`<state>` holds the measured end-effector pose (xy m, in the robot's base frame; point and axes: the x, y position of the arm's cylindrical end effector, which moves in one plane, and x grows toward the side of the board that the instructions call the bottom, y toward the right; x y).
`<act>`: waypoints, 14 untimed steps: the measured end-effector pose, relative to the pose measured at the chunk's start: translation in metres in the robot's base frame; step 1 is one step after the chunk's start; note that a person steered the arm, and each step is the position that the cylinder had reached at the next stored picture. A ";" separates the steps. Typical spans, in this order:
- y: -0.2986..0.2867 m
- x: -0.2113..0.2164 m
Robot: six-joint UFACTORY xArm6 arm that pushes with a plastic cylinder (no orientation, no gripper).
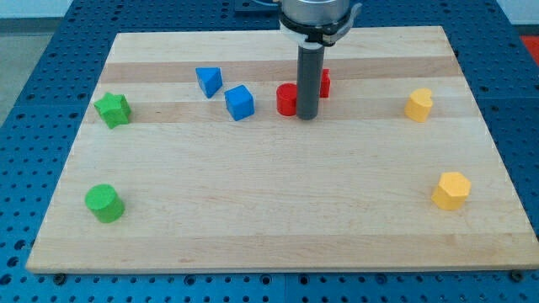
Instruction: Nudge the red circle a bit down
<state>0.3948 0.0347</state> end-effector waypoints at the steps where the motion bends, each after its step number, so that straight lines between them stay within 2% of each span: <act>1: -0.005 0.000; 4: -0.006 0.002; 5: 0.032 0.033; 6: 0.093 0.043; 7: 0.118 -0.004; 8: 0.118 -0.078; 9: 0.102 -0.147; 10: 0.064 -0.187; 11: 0.014 -0.196; 12: -0.015 -0.176; 13: -0.038 -0.128; 14: -0.040 -0.112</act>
<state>0.2824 -0.0049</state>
